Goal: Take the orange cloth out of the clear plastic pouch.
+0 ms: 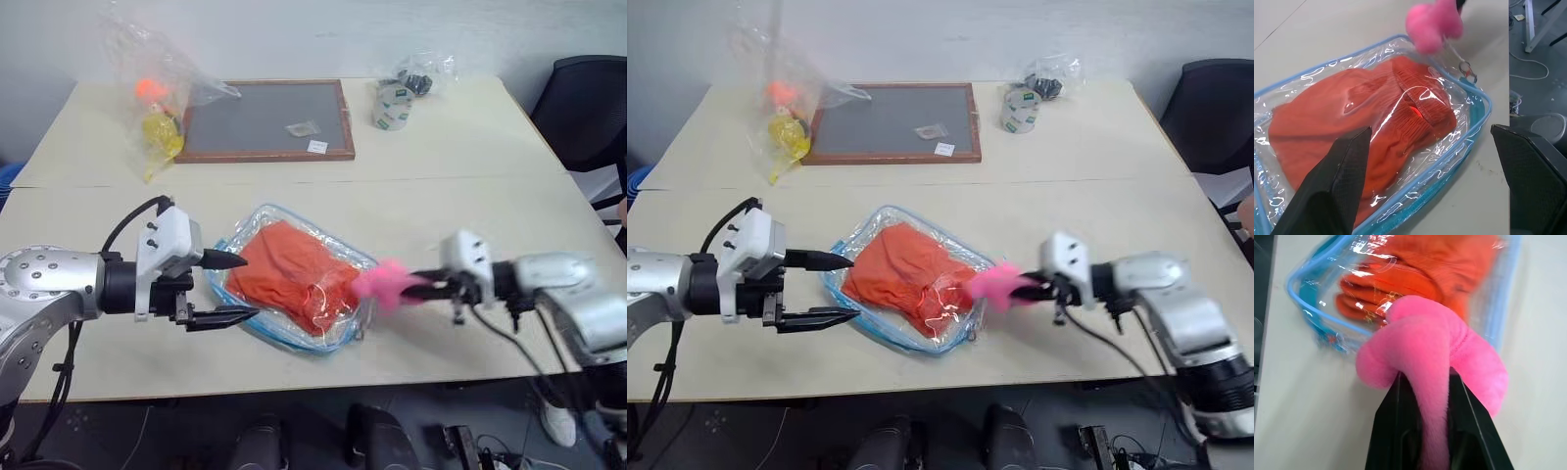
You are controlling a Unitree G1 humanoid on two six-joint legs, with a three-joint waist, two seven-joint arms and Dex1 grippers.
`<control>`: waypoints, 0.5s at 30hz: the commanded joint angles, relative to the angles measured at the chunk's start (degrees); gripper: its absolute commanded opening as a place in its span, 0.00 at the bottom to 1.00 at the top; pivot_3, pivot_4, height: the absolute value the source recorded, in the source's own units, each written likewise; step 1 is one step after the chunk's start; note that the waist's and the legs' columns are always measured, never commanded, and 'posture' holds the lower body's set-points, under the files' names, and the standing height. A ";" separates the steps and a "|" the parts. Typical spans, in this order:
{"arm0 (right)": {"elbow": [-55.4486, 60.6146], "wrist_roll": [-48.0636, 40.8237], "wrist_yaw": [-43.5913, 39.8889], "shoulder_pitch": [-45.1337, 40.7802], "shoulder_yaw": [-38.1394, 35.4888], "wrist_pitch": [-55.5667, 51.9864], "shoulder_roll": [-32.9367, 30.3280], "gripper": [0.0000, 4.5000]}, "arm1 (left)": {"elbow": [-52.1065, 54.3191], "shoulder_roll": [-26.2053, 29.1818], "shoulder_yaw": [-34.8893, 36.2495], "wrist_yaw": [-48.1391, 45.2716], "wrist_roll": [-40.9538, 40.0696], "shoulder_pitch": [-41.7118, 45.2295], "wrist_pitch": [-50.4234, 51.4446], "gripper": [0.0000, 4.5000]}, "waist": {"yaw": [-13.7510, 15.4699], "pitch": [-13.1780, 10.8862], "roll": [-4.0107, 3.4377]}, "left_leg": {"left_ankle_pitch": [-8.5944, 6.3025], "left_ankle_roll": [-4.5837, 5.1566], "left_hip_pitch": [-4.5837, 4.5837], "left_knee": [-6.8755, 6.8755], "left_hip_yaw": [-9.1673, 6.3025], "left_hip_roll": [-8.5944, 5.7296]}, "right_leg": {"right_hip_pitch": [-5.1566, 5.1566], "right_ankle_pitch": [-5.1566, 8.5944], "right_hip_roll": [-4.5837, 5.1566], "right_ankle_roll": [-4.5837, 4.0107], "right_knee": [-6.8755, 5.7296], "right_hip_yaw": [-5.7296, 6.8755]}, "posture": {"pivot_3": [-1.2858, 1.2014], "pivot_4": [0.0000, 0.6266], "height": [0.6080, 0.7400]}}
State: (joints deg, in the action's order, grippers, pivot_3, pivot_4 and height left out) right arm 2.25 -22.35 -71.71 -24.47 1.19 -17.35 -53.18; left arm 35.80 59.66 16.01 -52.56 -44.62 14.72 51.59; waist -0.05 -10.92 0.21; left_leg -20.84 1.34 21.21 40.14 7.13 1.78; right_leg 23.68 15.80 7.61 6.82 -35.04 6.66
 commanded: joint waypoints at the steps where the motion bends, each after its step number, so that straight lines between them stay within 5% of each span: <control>1: -10.31 2.66 -2.28 -3.88 -2.96 5.77 -2.54 0.02 | 0.62 -0.01 1.47 0.68 0.58 0.01 -2.33 0.91 | -0.06 0.00 0.00 | 0.00 0.00 -0.01 -0.01 0.00 0.01 | 0.00 0.00 -0.01 -0.01 0.00 0.00 | 0.52 0.24 1.00; 9: -21.83 7.97 0.46 -9.78 -2.57 11.71 -0.08 0.02 | -0.80 -0.82 -1.71 1.40 1.58 1.73 -4.89 0.91 | -0.21 -0.02 -0.04 | 0.01 -0.01 -0.01 -0.02 0.06 0.03 | 0.02 0.00 -0.01 -0.01 -0.01 -0.05 | 0.52 0.24 1.00; 15: -5.58 -1.05 -5.07 0.32 -5.55 3.55 -2.02 0.02 | -0.89 -0.41 -1.18 1.21 0.90 1.41 -4.84 0.91 | 0.26 -0.04 -0.06 | 0.01 -0.02 0.05 -0.02 -0.01 0.07 | 0.02 0.00 0.02 -0.01 0.00 0.00 | 0.52 0.24 1.00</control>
State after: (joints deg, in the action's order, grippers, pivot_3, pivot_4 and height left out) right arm -8.71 -19.81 -74.78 -25.41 -1.59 -11.80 -53.45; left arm 34.65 58.81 13.47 -51.32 -43.48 15.75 47.46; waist 0.22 -10.95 0.15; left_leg -20.83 1.33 21.26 40.13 7.09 1.85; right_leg 23.70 15.80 7.64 6.82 -35.03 6.67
